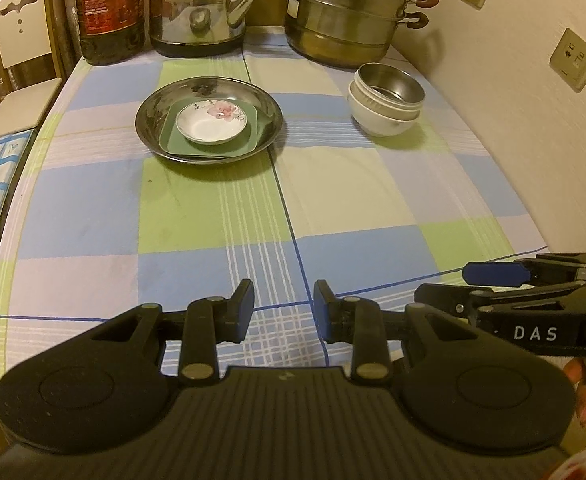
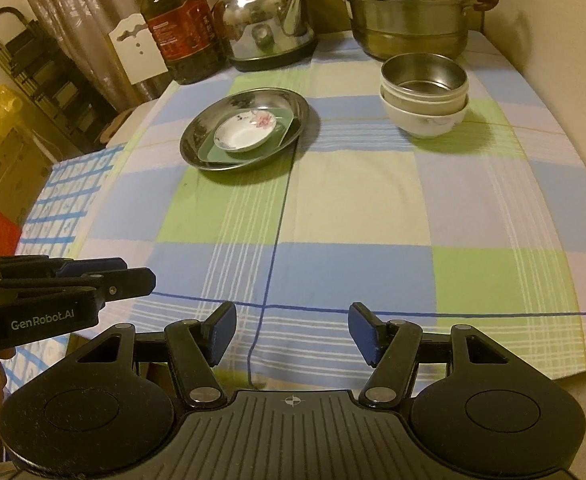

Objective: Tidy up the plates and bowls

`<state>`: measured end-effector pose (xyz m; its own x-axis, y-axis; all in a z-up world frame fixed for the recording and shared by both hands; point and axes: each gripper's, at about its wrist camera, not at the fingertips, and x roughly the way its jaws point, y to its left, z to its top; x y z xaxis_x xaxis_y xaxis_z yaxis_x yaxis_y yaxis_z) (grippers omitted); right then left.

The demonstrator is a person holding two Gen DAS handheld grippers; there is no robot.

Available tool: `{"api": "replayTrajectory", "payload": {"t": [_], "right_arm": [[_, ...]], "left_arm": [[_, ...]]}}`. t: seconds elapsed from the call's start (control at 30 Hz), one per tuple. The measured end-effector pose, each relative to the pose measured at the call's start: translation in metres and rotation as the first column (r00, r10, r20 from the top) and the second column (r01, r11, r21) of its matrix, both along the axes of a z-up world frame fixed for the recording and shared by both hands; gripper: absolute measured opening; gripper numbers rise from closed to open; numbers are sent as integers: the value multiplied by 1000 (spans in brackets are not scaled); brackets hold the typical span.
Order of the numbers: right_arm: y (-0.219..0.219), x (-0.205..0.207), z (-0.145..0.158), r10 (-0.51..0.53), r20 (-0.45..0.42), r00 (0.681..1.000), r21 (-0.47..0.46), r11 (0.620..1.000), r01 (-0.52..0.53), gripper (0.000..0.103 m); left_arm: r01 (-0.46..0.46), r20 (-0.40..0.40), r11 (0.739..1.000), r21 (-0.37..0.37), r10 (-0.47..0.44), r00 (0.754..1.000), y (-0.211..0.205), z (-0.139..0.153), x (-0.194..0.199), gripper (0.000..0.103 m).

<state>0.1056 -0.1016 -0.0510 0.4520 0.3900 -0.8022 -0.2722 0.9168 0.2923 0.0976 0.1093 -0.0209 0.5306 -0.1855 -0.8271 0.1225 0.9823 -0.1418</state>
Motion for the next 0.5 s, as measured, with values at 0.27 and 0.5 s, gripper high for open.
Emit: {"api": "replayTrajectory", "payload": {"t": [0.27,0.5], "right_arm": [[3,2,0,1,-1,1000,-4,1000,-1,62],[5,6,1,3,-1,1000,-10,1000,-3,62]], "left_arm": [[-6,1,1000,-8,6,1000,2,-1,2,29],[-1,9,1000,-15,1,1000,3,-1,6,29]]}}
